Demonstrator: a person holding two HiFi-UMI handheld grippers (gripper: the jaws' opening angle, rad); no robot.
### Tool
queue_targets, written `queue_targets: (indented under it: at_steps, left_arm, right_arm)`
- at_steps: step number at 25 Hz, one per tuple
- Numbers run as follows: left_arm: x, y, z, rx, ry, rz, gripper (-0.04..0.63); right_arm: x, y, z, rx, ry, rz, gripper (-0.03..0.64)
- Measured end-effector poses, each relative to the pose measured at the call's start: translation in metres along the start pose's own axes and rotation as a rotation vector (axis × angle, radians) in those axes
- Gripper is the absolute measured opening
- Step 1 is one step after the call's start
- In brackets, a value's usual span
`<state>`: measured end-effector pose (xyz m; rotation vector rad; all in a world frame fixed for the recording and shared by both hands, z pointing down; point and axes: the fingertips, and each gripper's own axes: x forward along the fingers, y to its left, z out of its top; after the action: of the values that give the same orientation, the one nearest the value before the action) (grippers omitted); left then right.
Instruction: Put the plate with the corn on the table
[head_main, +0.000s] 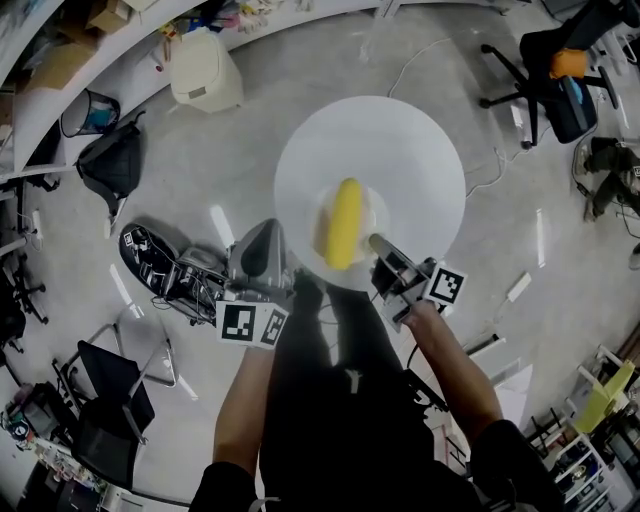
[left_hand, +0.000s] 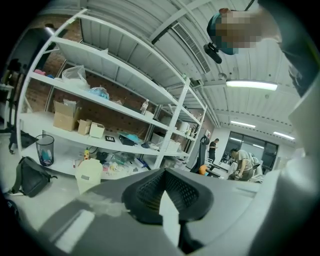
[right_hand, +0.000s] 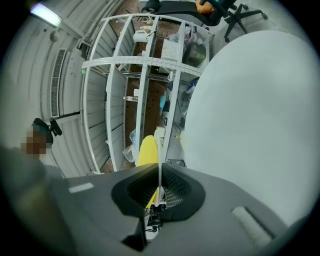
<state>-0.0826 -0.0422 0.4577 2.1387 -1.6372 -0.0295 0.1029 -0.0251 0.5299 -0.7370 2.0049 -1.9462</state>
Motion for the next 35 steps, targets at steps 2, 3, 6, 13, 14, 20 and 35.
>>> queue_targets:
  at_steps: [2, 3, 6, 13, 14, 20, 35]
  left_arm:
    - [0.001, 0.001, -0.005, -0.004, -0.001, 0.001, 0.002]
    - [0.002, 0.002, -0.007, -0.008, -0.001, 0.002, 0.002]
    - [0.008, 0.01, -0.014, -0.019, 0.002, 0.007, 0.002]
    - [0.021, 0.019, -0.03, -0.029, 0.006, 0.014, 0.002]
    - [0.022, 0.02, -0.033, -0.03, 0.007, 0.014, 0.002]
    - [0.028, 0.031, -0.047, -0.041, 0.011, 0.022, 0.002]
    - [0.034, 0.04, -0.063, -0.057, 0.021, 0.032, 0.002]
  right_arm:
    - [0.0, -0.004, -0.001, -0.001, 0.004, 0.002, 0.02]
    - [0.002, -0.007, 0.0, -0.002, 0.006, 0.001, 0.02]
    - [0.008, -0.017, 0.0, 0.006, 0.009, -0.001, 0.02]
    - [0.013, -0.038, 0.004, 0.023, 0.012, -0.006, 0.02]
    - [0.013, -0.041, 0.004, 0.023, 0.011, -0.005, 0.02]
    - [0.021, -0.058, 0.003, 0.023, 0.016, -0.005, 0.02]
    - [0.032, -0.087, -0.002, 0.05, 0.048, -0.018, 0.02]
